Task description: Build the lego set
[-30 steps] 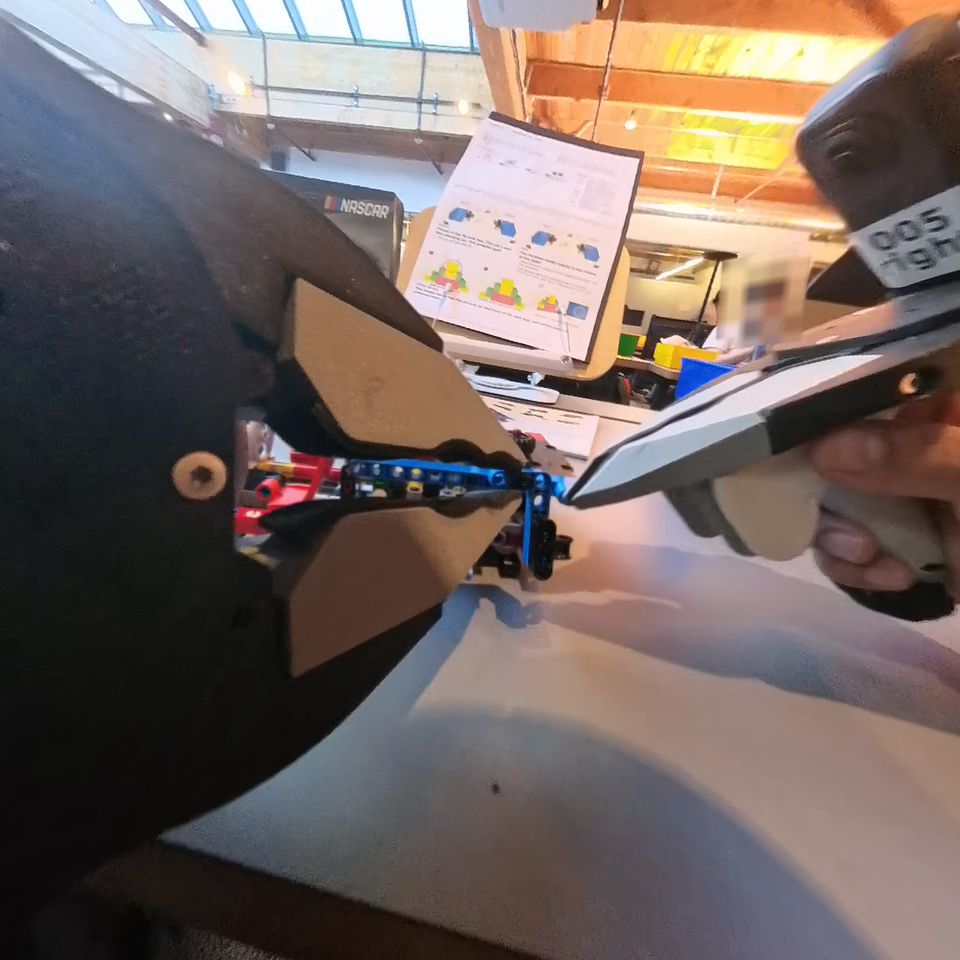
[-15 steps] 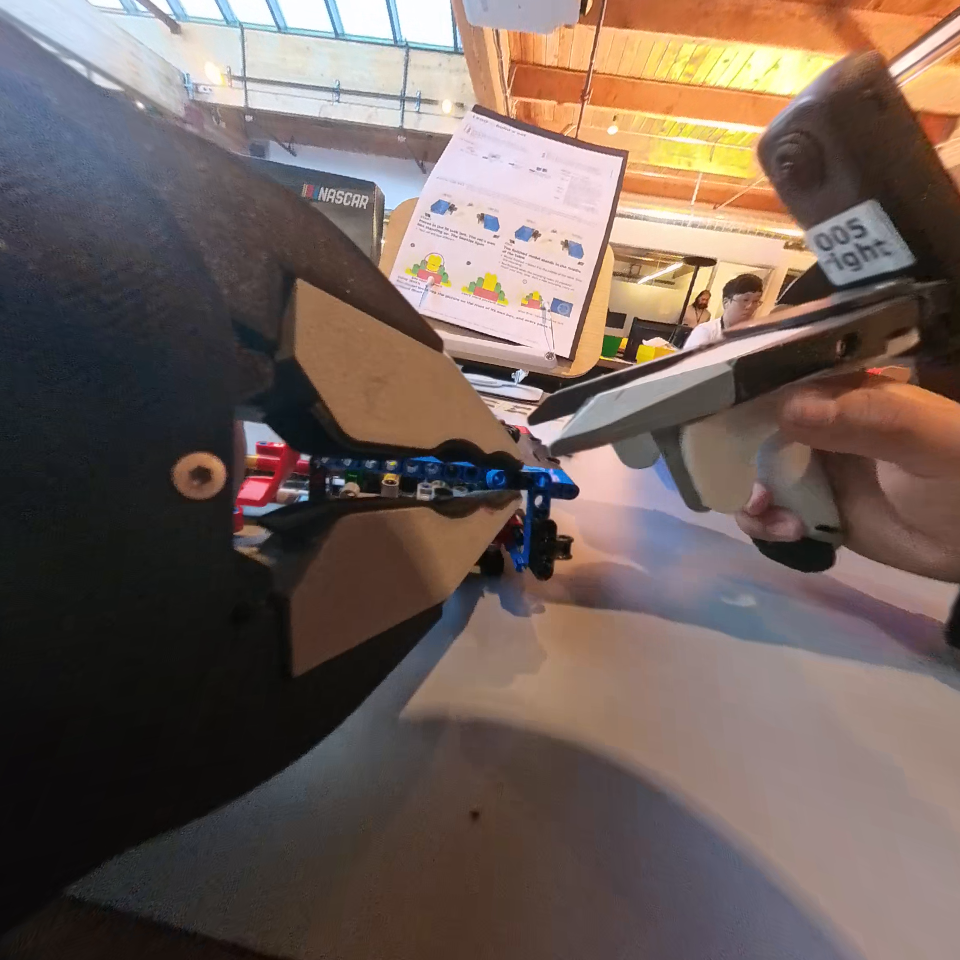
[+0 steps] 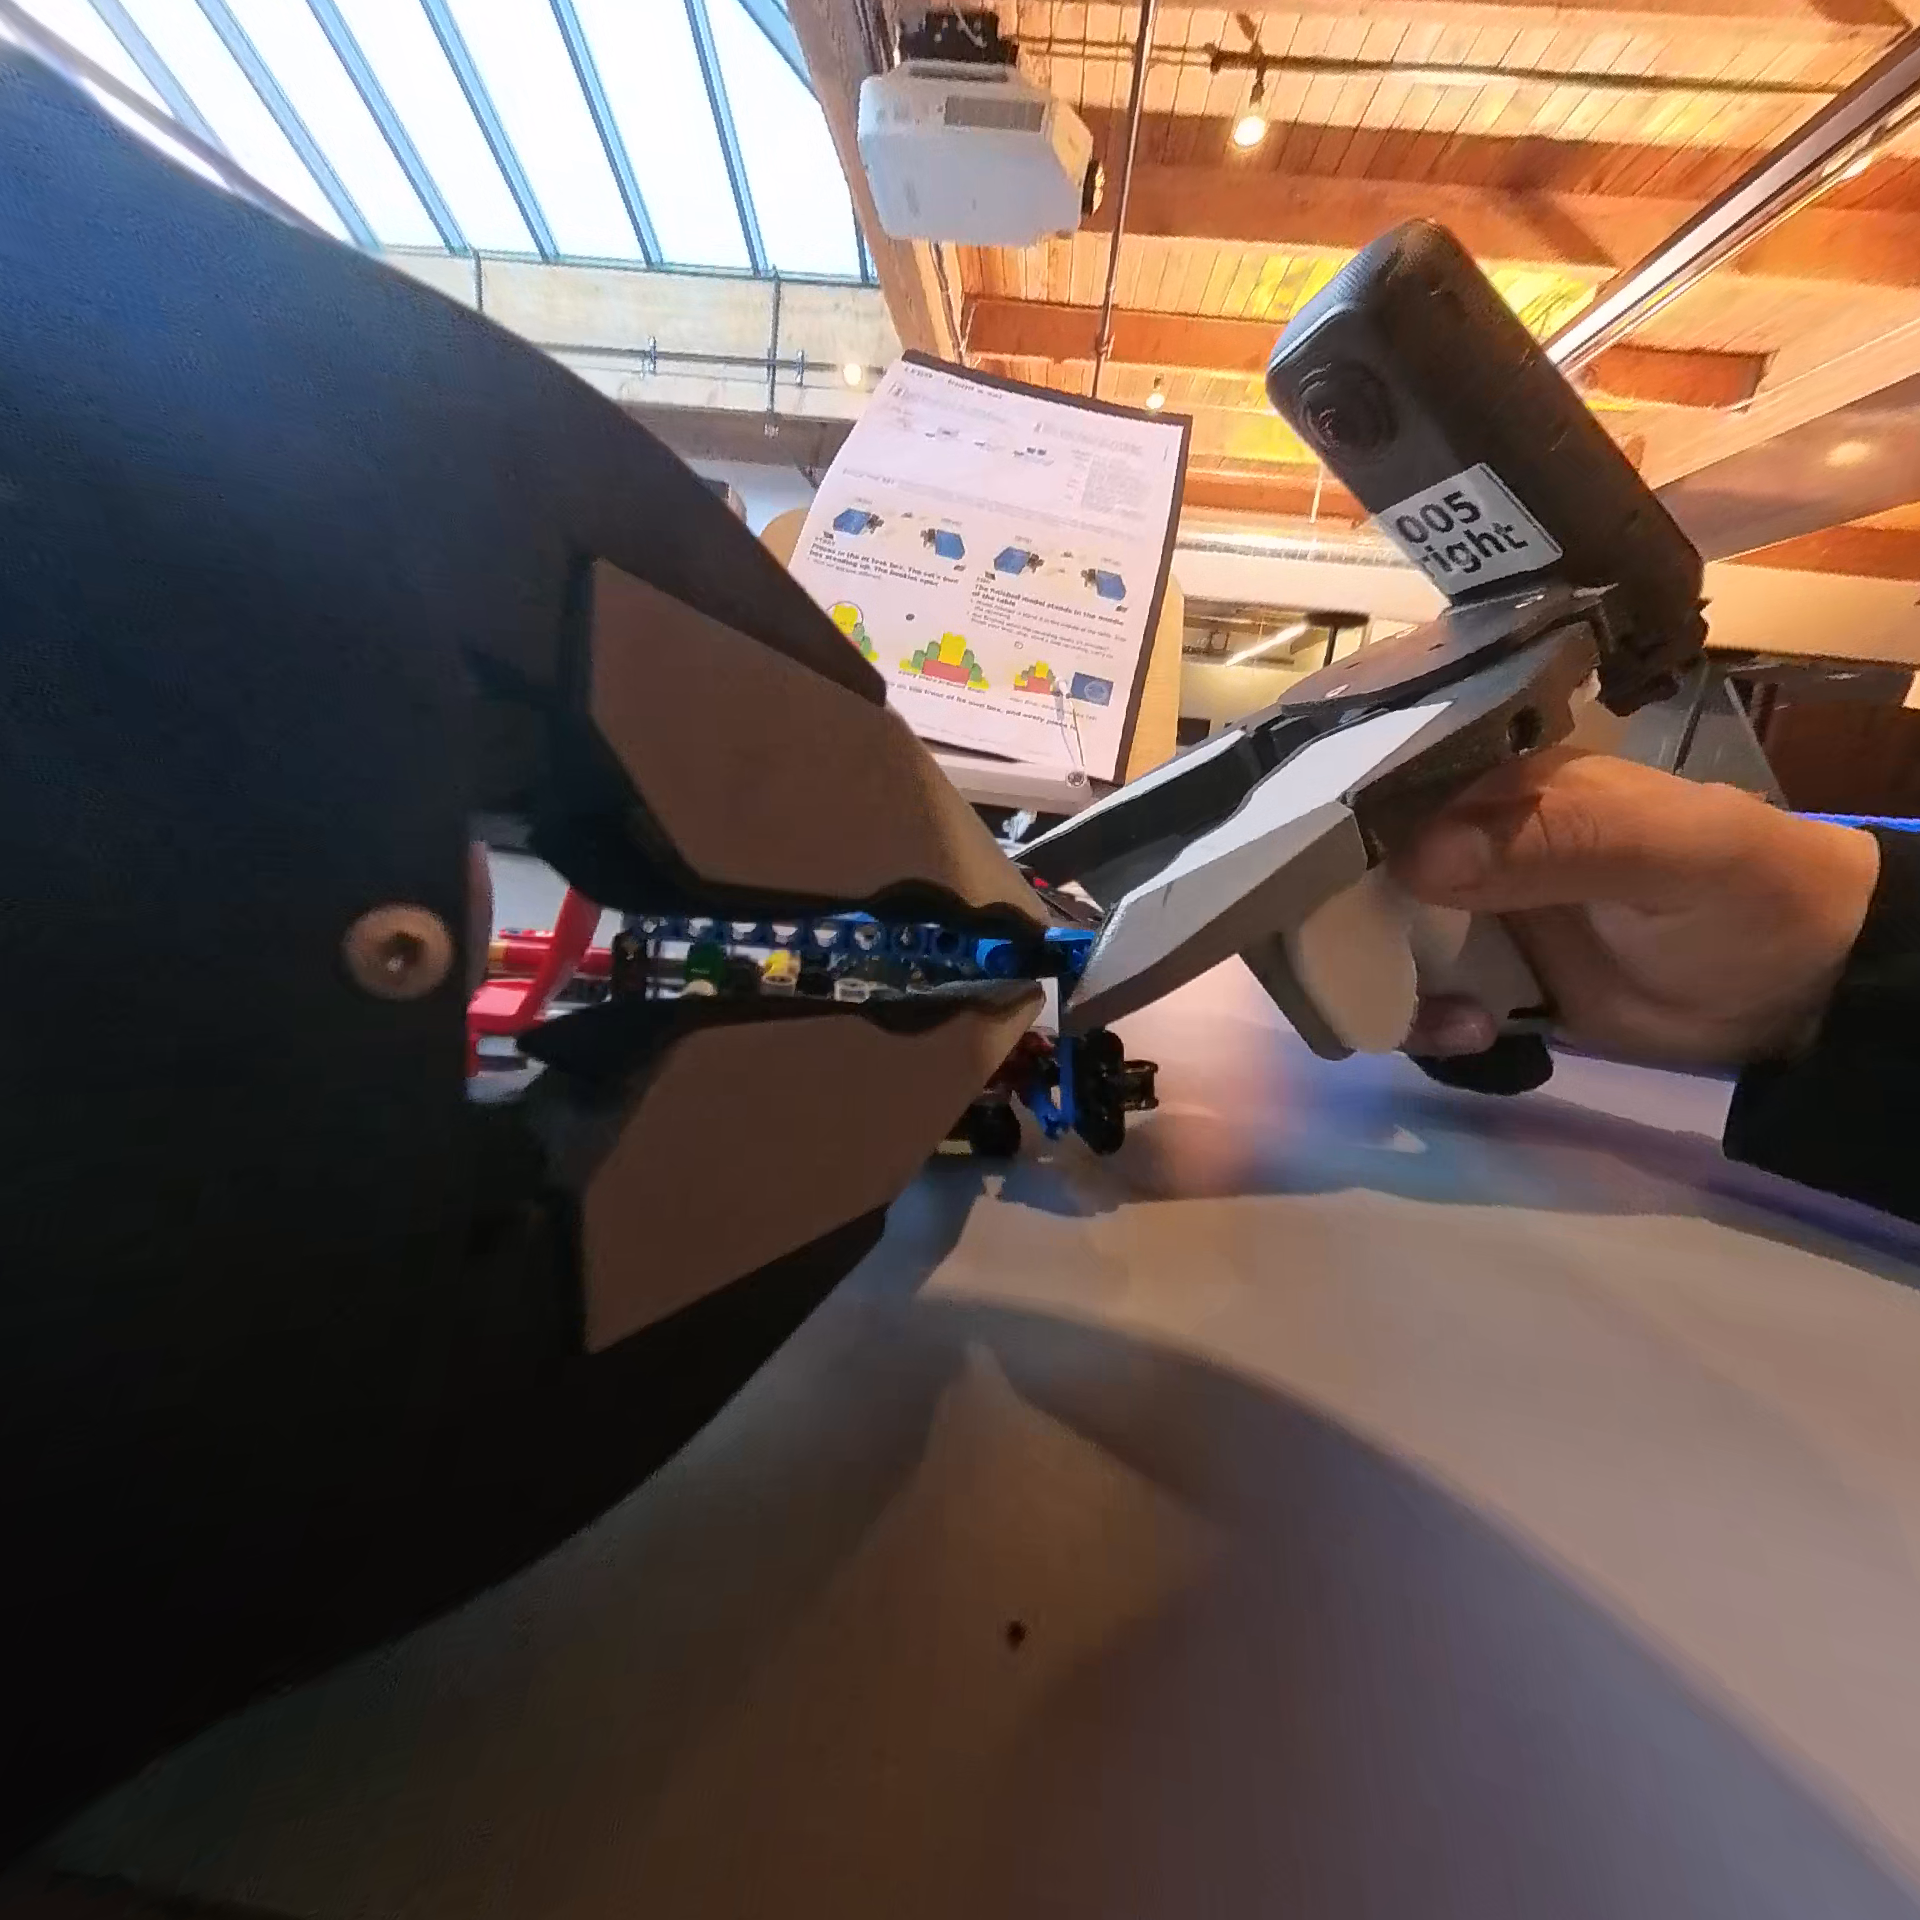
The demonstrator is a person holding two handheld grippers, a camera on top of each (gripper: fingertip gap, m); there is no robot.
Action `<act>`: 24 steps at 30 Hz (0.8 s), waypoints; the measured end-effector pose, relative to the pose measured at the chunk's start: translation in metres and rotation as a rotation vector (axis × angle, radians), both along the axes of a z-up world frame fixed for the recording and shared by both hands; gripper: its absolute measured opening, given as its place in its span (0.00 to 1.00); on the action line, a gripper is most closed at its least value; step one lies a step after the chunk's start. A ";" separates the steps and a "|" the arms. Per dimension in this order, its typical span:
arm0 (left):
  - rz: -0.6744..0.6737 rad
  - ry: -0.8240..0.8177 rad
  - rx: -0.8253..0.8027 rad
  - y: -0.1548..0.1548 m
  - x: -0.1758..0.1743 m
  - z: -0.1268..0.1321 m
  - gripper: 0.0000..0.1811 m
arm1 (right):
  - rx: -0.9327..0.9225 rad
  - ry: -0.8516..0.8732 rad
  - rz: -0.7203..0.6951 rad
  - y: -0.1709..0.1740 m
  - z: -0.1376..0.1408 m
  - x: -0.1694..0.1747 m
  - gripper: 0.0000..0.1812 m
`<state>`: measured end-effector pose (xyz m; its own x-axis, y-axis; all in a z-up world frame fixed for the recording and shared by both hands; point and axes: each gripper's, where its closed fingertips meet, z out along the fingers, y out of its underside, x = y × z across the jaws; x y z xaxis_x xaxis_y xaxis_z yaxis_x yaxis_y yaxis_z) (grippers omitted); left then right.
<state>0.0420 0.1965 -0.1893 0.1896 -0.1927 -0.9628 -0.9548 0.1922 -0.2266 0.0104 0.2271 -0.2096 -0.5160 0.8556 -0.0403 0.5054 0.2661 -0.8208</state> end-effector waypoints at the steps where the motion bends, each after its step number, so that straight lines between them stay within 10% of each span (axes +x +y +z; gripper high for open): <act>1: 0.002 0.008 0.004 0.001 0.000 0.000 0.03 | -0.002 0.003 -0.002 0.001 0.000 0.000 0.60; 24: -0.024 0.174 0.017 0.001 0.004 0.001 0.02 | -0.036 -0.005 0.017 0.000 0.002 0.006 0.60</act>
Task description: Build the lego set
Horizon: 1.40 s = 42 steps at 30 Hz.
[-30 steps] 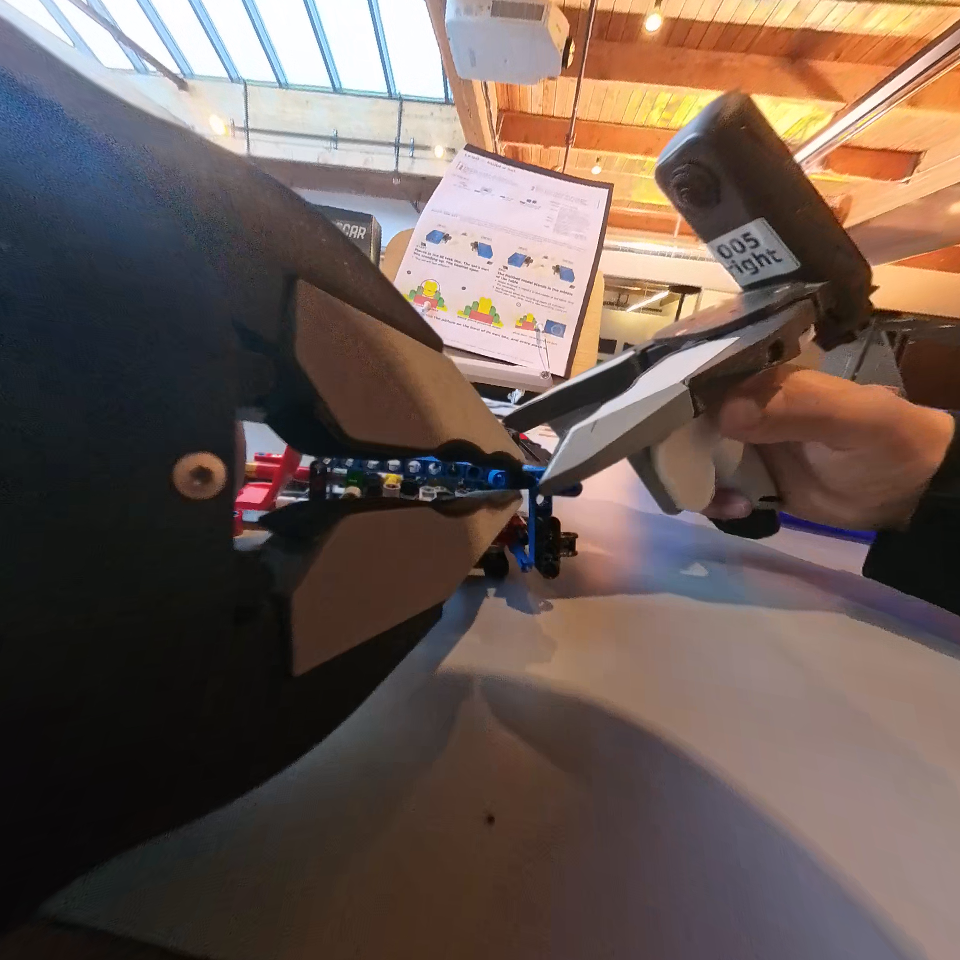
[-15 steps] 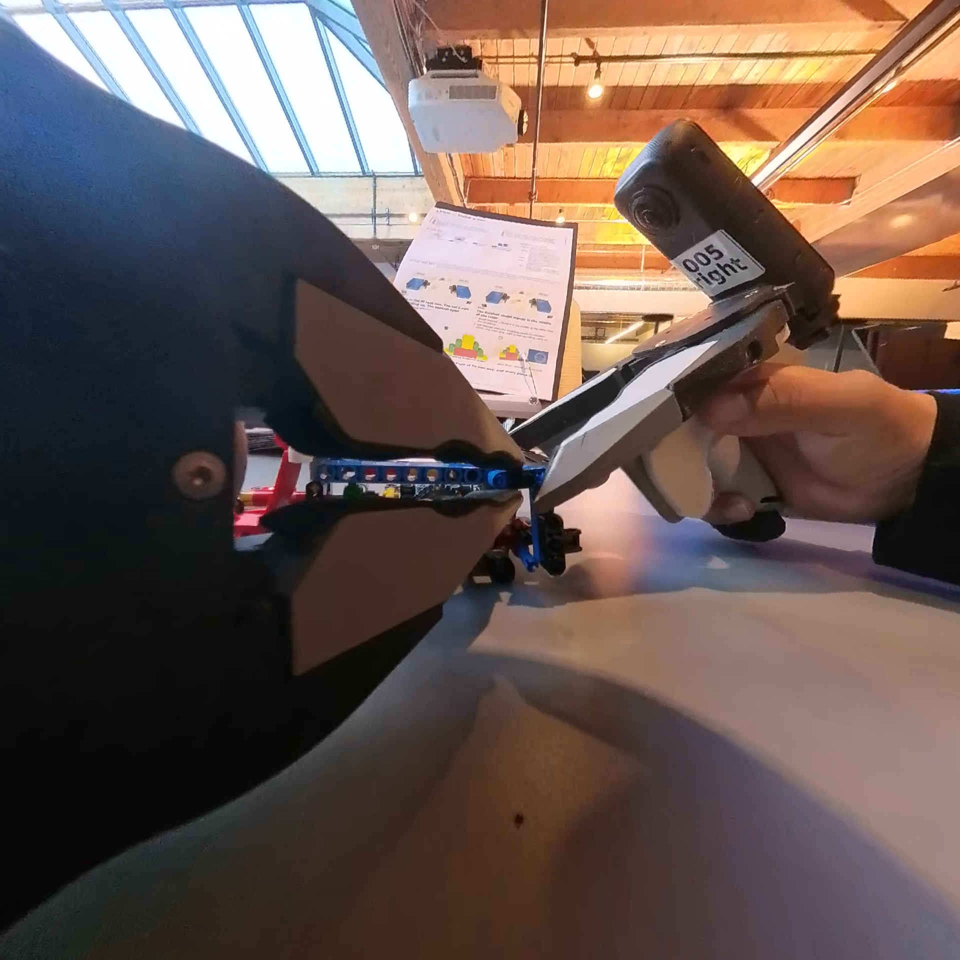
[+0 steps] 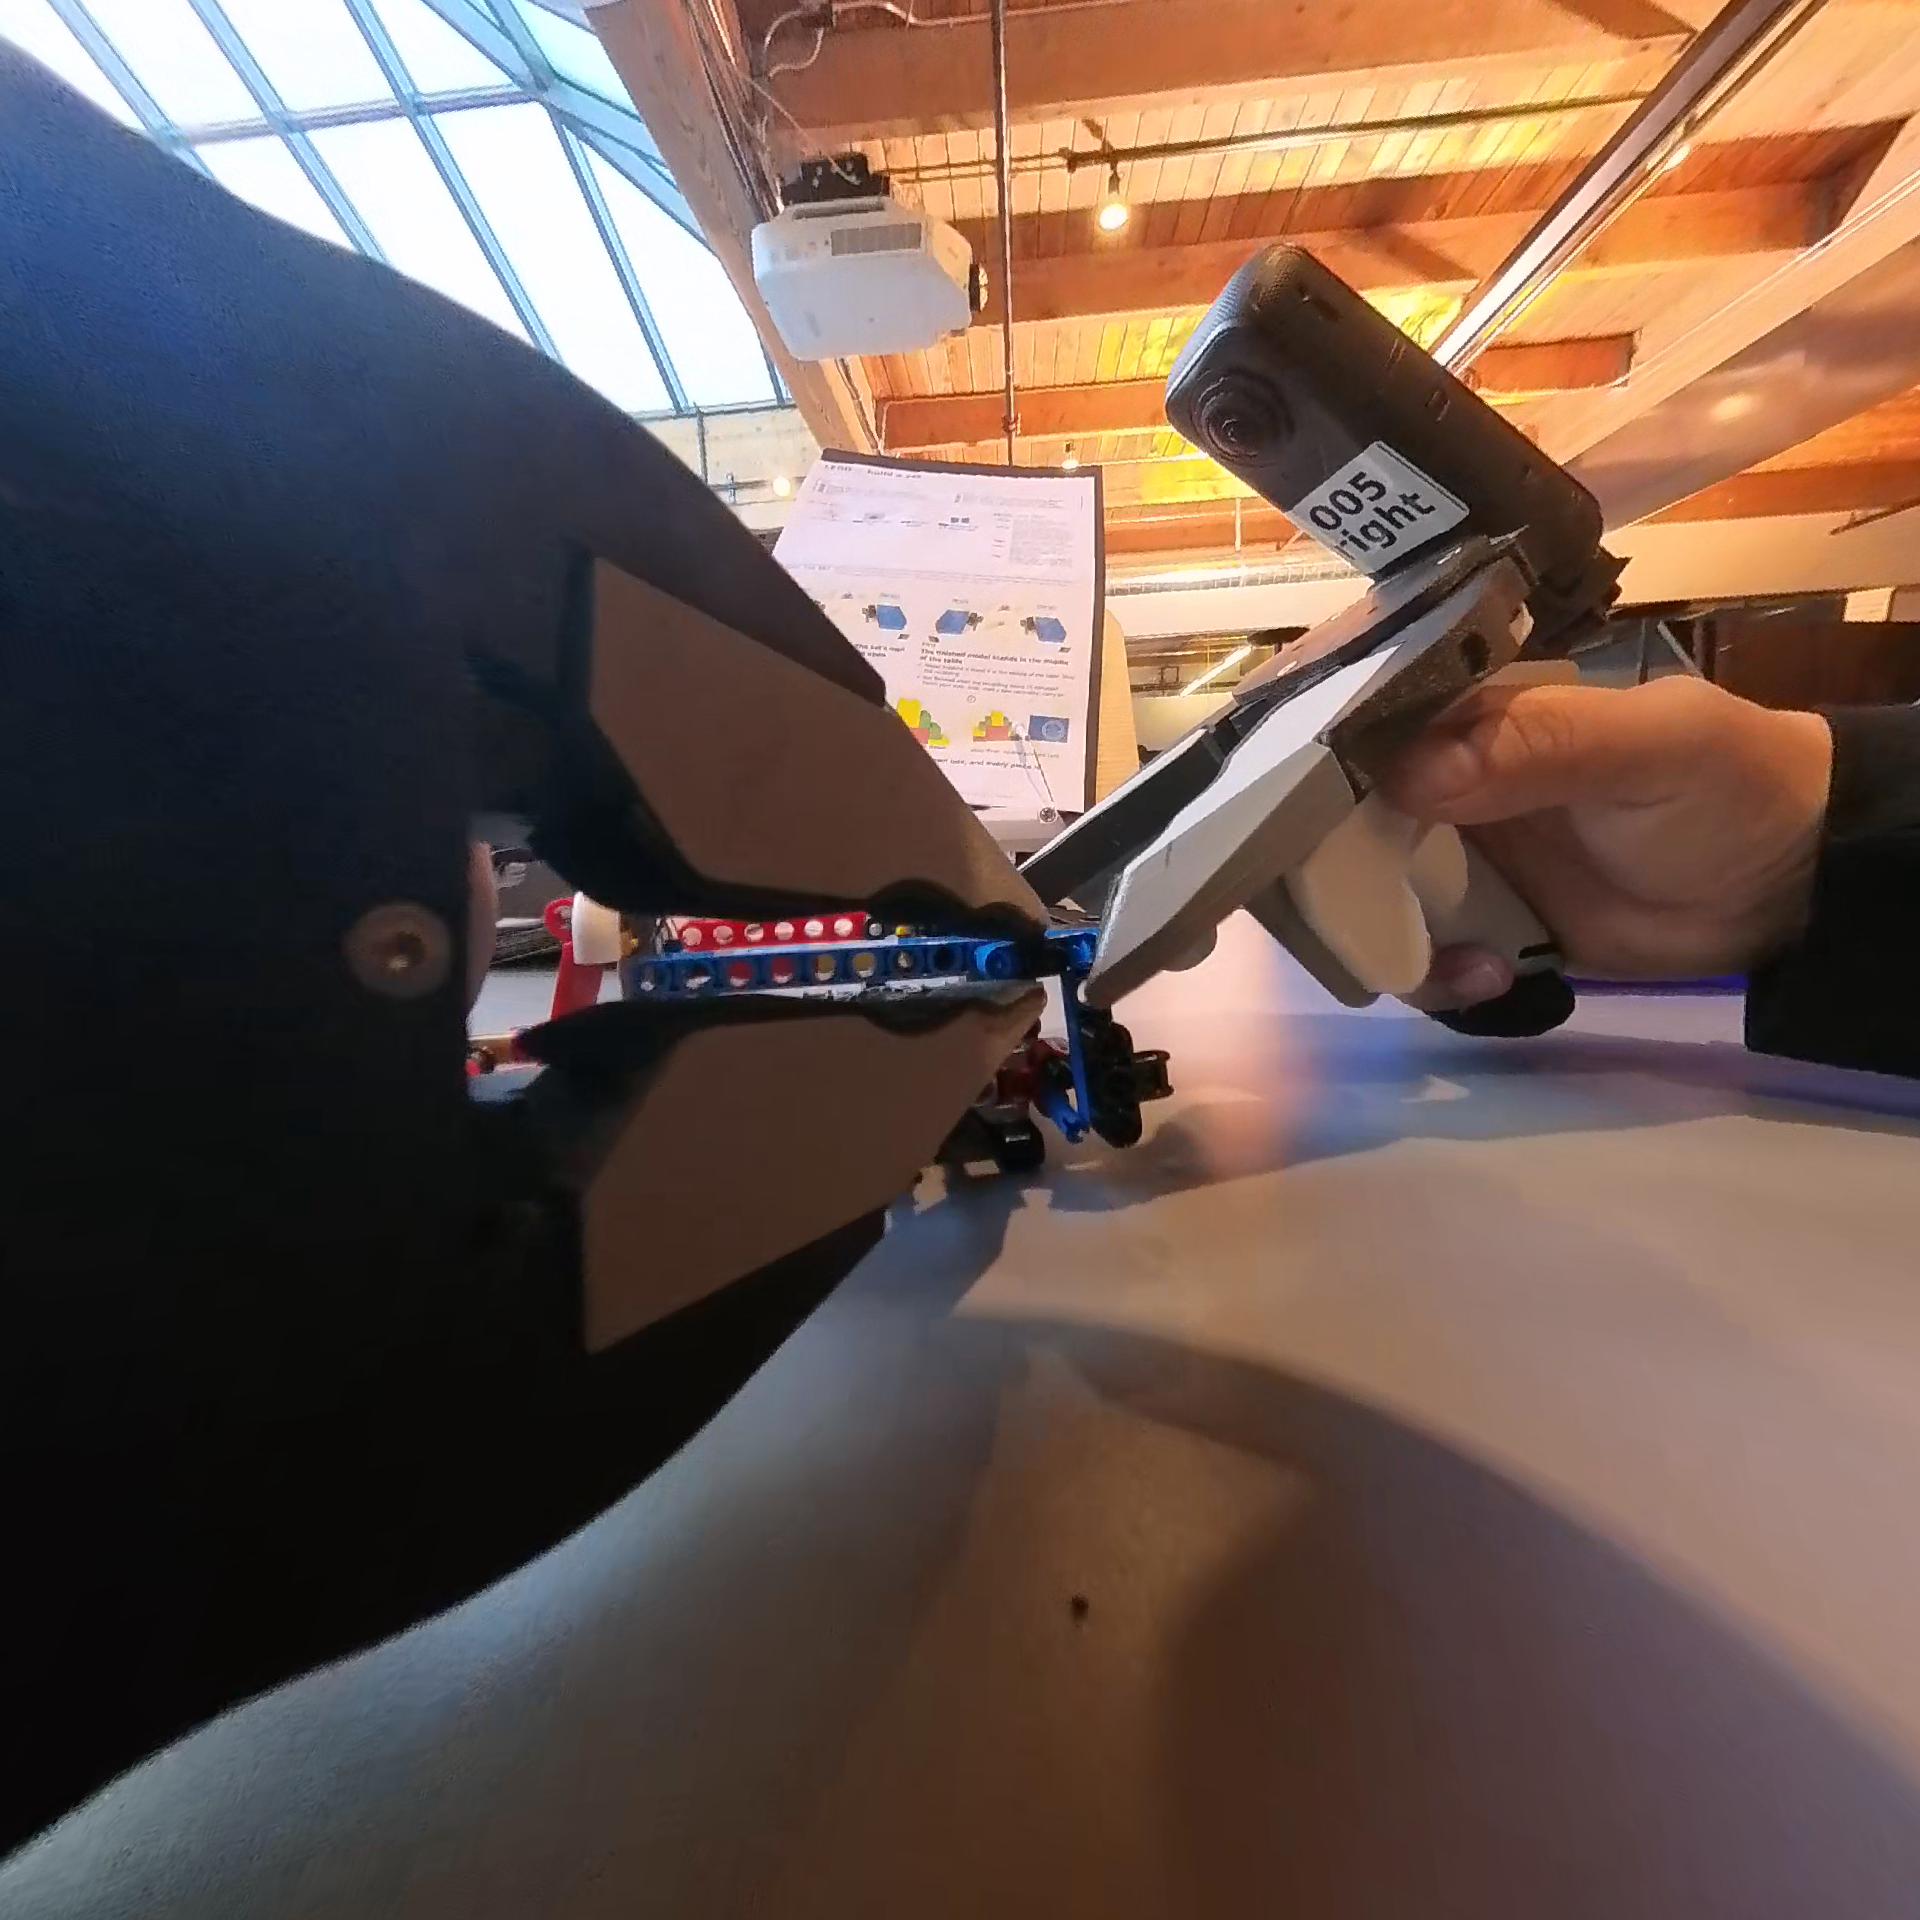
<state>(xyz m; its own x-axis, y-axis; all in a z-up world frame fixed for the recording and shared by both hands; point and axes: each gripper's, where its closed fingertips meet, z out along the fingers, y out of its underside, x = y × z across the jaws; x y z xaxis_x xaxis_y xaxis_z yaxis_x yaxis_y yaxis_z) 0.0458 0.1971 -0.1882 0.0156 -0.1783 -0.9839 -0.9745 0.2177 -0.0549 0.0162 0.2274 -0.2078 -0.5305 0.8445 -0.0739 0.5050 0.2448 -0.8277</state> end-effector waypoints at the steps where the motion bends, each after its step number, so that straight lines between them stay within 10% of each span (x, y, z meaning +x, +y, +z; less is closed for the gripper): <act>1: 0.001 0.002 0.001 0.000 0.000 0.000 0.02 | 0.006 0.001 0.000 0.000 0.000 0.000 0.60; 42: -0.015 0.016 -0.014 -0.022 -0.006 -0.009 0.02 | -0.001 -0.008 0.022 -0.007 0.001 0.001 0.60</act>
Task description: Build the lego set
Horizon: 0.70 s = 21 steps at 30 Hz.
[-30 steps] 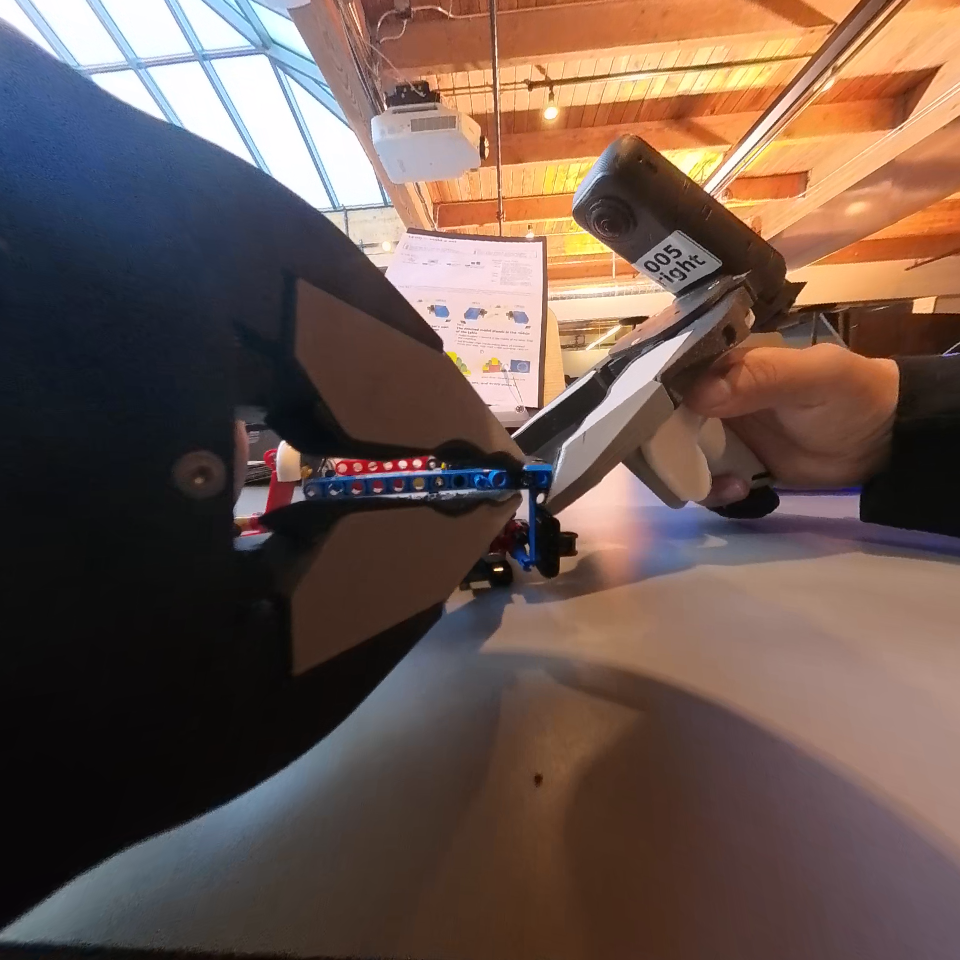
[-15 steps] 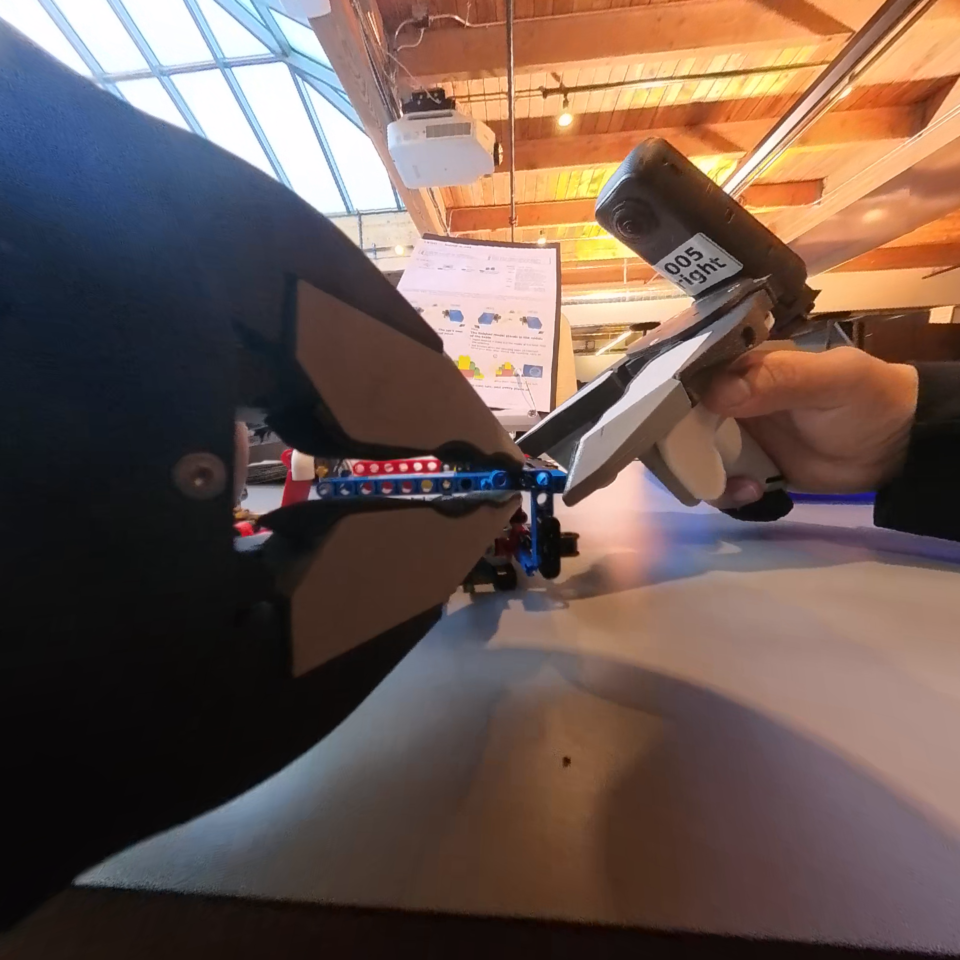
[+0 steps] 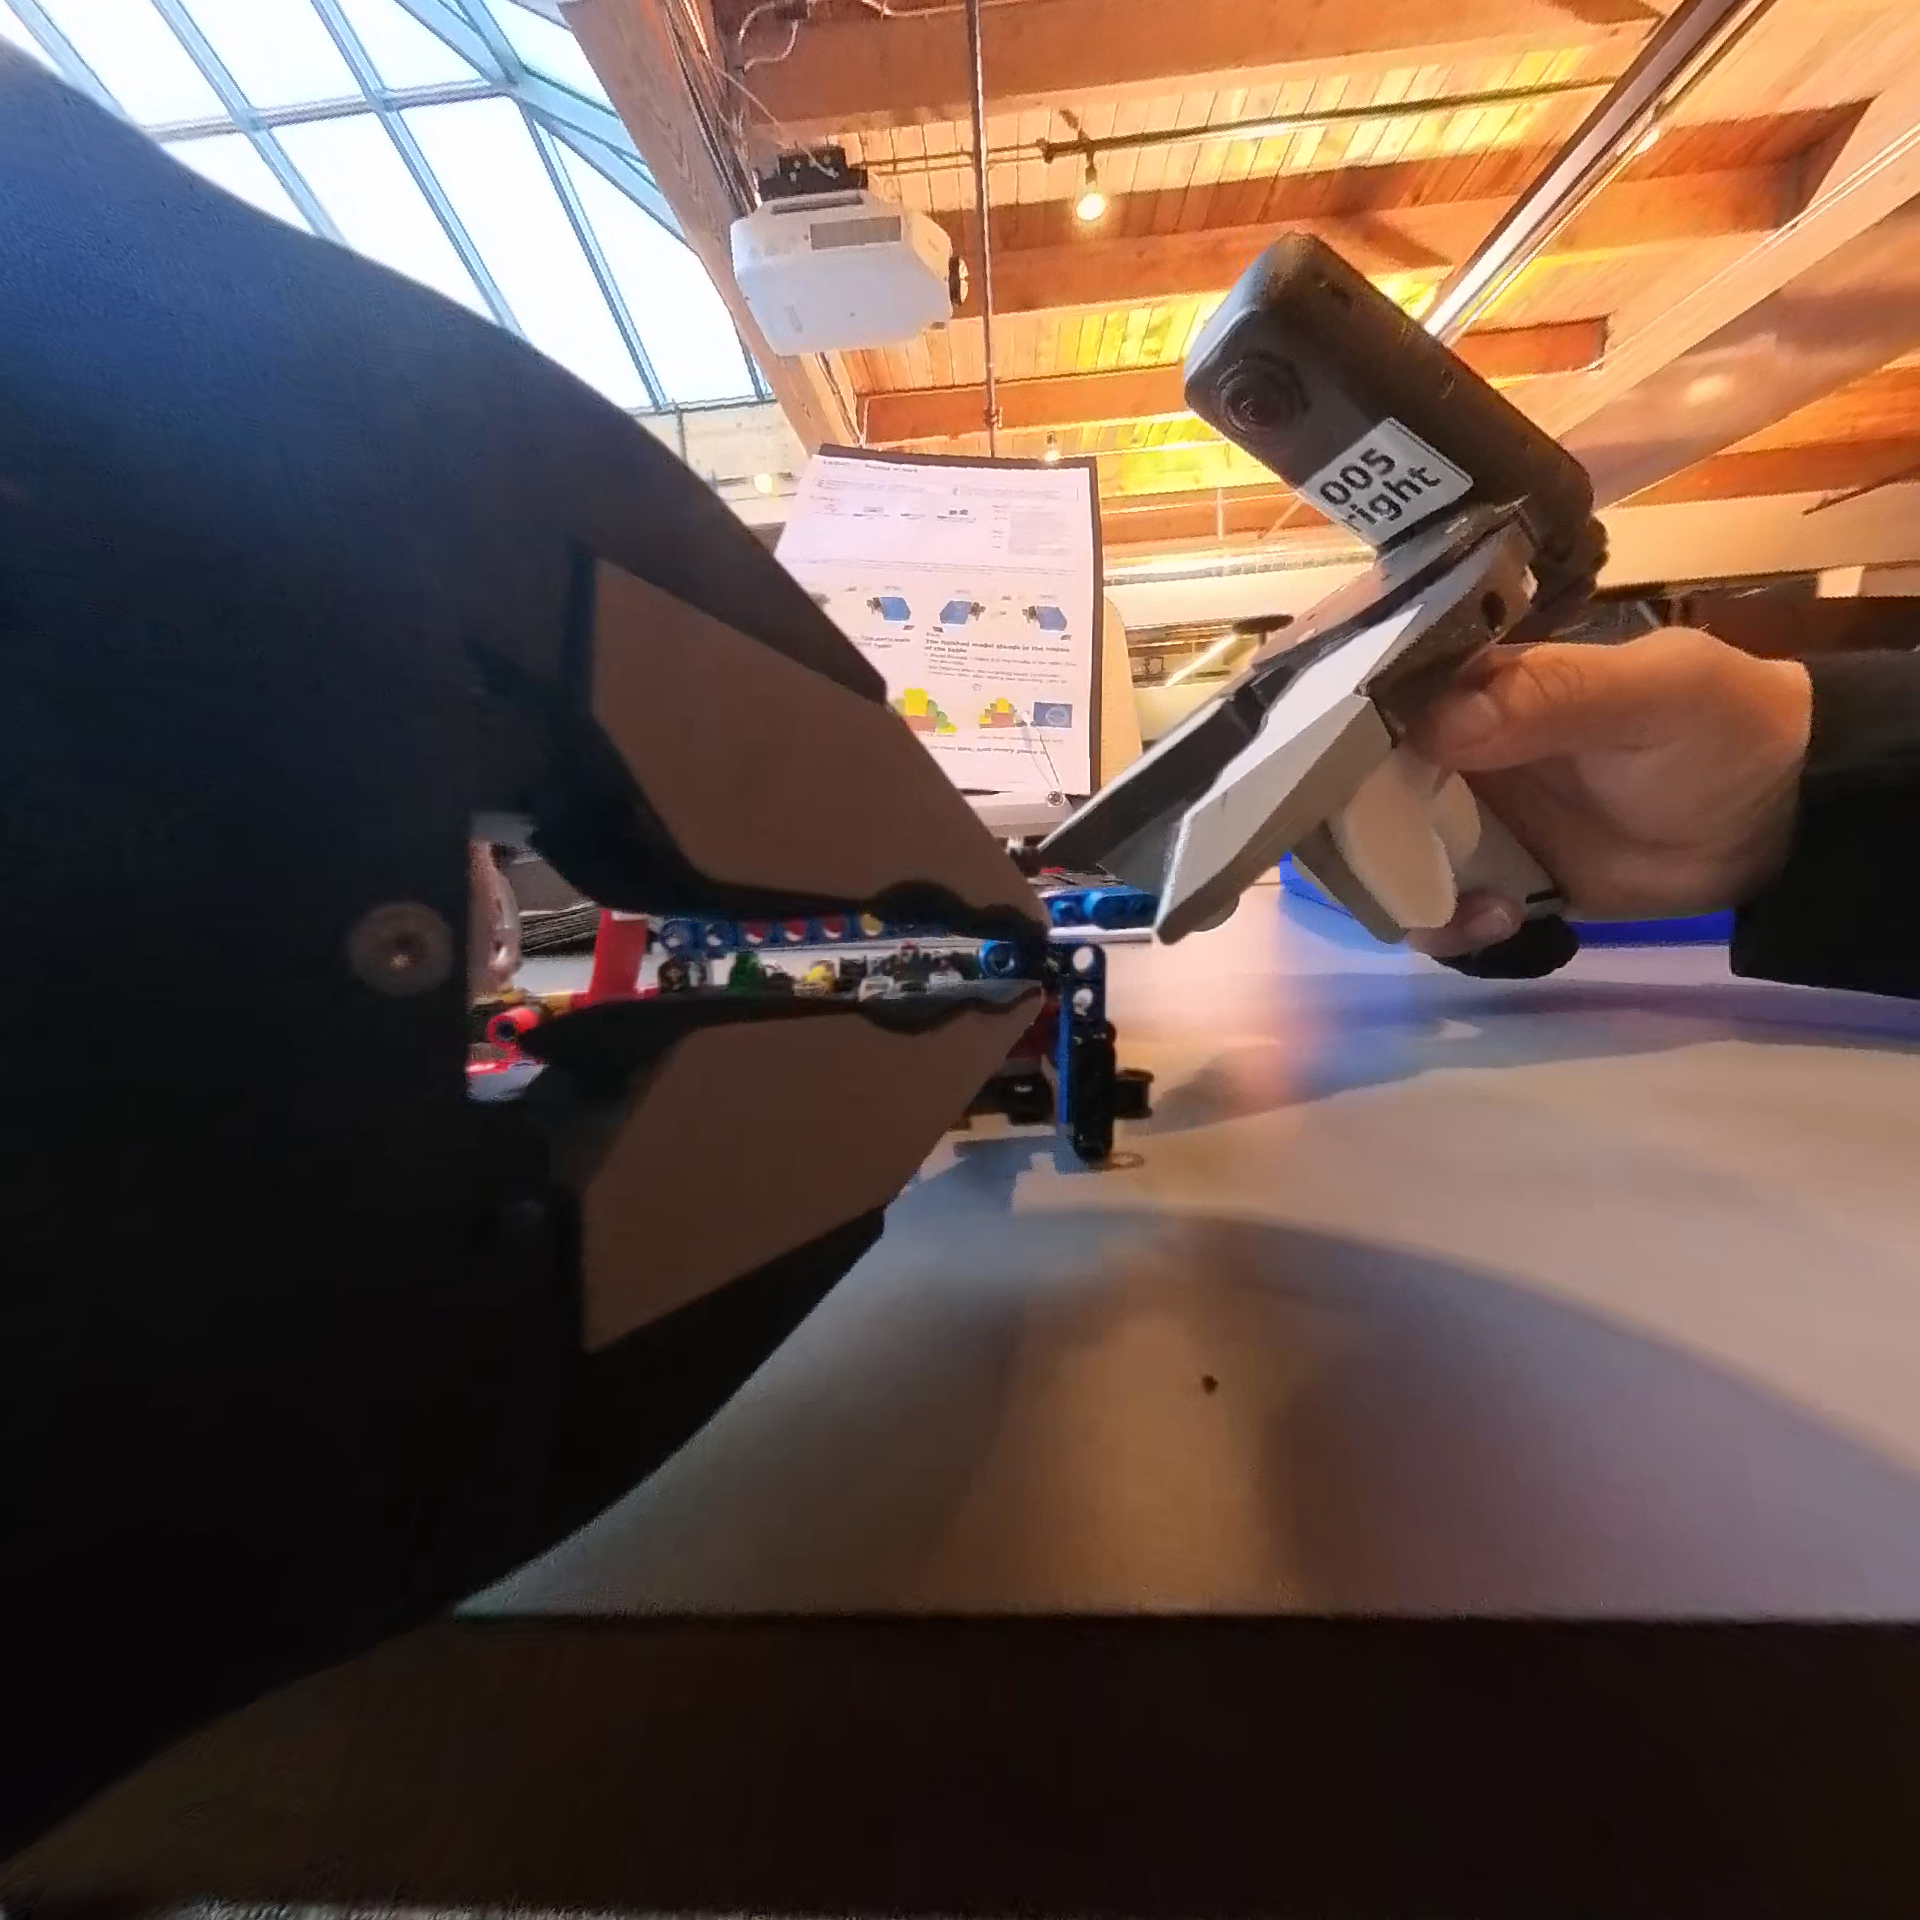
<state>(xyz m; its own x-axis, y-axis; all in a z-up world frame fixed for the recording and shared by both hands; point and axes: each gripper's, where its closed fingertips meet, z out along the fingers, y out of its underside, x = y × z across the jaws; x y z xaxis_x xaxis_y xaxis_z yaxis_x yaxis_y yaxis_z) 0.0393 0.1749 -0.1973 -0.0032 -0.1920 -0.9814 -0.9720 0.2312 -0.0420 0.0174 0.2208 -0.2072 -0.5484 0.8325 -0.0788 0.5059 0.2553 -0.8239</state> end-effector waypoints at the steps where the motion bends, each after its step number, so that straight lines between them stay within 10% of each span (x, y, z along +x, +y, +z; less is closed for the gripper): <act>1: 0.000 0.001 -0.002 0.000 -0.001 0.000 0.02 | 0.000 0.001 0.000 0.000 0.000 0.000 0.60; 21: 0.007 -0.004 0.016 -0.001 -0.002 0.005 0.02 | 0.022 -0.004 -0.026 -0.002 0.001 -0.005 0.61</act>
